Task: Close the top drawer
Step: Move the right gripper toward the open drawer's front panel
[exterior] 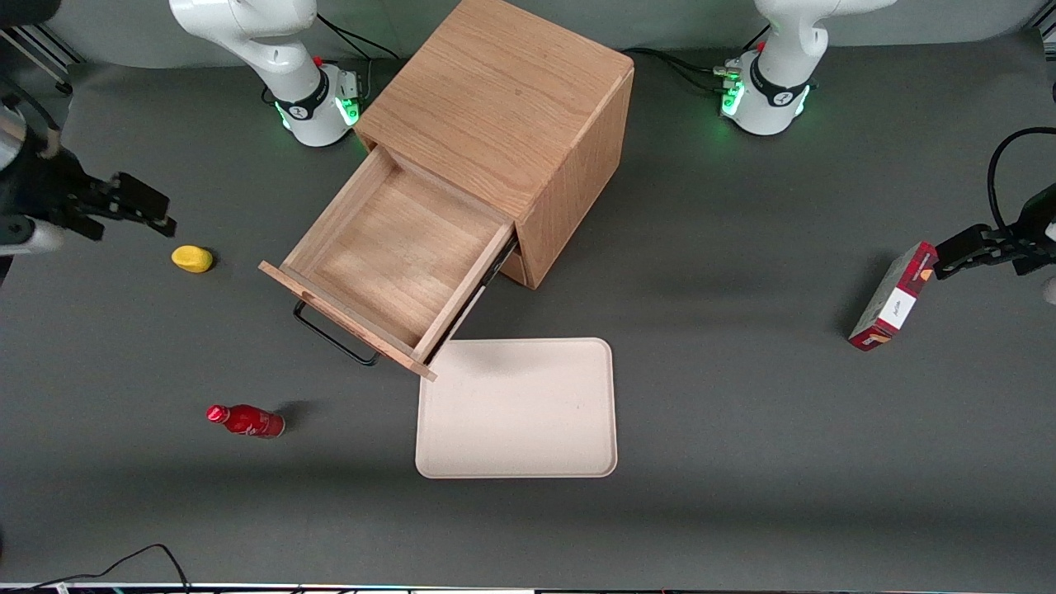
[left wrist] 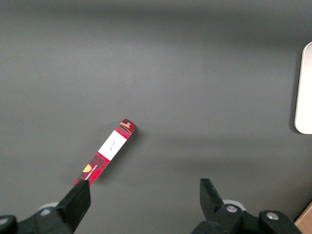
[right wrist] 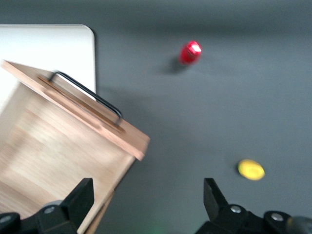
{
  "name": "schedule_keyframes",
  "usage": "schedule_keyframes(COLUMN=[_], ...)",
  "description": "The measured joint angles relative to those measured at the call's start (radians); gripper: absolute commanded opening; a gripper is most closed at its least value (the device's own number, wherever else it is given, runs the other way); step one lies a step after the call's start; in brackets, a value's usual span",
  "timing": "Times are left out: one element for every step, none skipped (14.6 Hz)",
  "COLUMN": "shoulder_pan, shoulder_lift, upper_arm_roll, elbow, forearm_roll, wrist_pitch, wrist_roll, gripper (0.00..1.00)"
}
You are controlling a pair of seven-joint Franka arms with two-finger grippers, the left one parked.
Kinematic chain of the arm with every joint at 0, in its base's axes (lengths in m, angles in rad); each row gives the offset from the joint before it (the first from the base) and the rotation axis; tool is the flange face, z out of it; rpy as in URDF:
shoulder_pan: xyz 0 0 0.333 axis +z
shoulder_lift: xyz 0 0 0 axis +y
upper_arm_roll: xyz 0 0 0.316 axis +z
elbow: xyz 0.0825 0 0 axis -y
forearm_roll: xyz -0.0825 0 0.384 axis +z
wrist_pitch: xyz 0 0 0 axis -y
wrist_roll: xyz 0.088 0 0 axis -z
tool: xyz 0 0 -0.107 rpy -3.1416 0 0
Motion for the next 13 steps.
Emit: schedule_keyframes(shoulder_pan=[0.004, 0.010, 0.019, 0.029, 0.035, 0.038, 0.038, 0.038, 0.038, 0.038, 0.038, 0.037, 0.037], shoulder_lift=[0.052, 0.096, 0.134, 0.162, 0.179, 0.187, 0.189, 0.189, 0.189, 0.191, 0.195, 0.199, 0.202], upper_arm_roll=[0.020, 0.035, 0.043, 0.046, 0.049, 0.051, 0.054, 0.057, 0.060, 0.062, 0.062, 0.061, 0.059], elbow=[0.053, 0.096, 0.133, 0.162, 0.181, 0.191, 0.194, 0.195, 0.195, 0.195, 0.195, 0.195, 0.195], forearm_roll=[0.000, 0.000, 0.000, 0.000, 0.000, 0.000, 0.005, 0.017, 0.023, 0.026, 0.026, 0.026, 0.026], wrist_pitch=[0.000, 0.001, 0.001, 0.001, 0.000, -0.003, -0.011, -0.021, -0.026, -0.032, -0.036, -0.036, -0.040], wrist_roll=[0.000, 0.000, 0.000, 0.000, 0.000, 0.000, -0.001, -0.007, -0.031, -0.089, -0.182, -0.276, -0.370], gripper=[1.00, 1.00, 1.00, 1.00, 1.00, 1.00, 1.00, 1.00, 1.00, 1.00, 1.00, 1.00, 1.00])
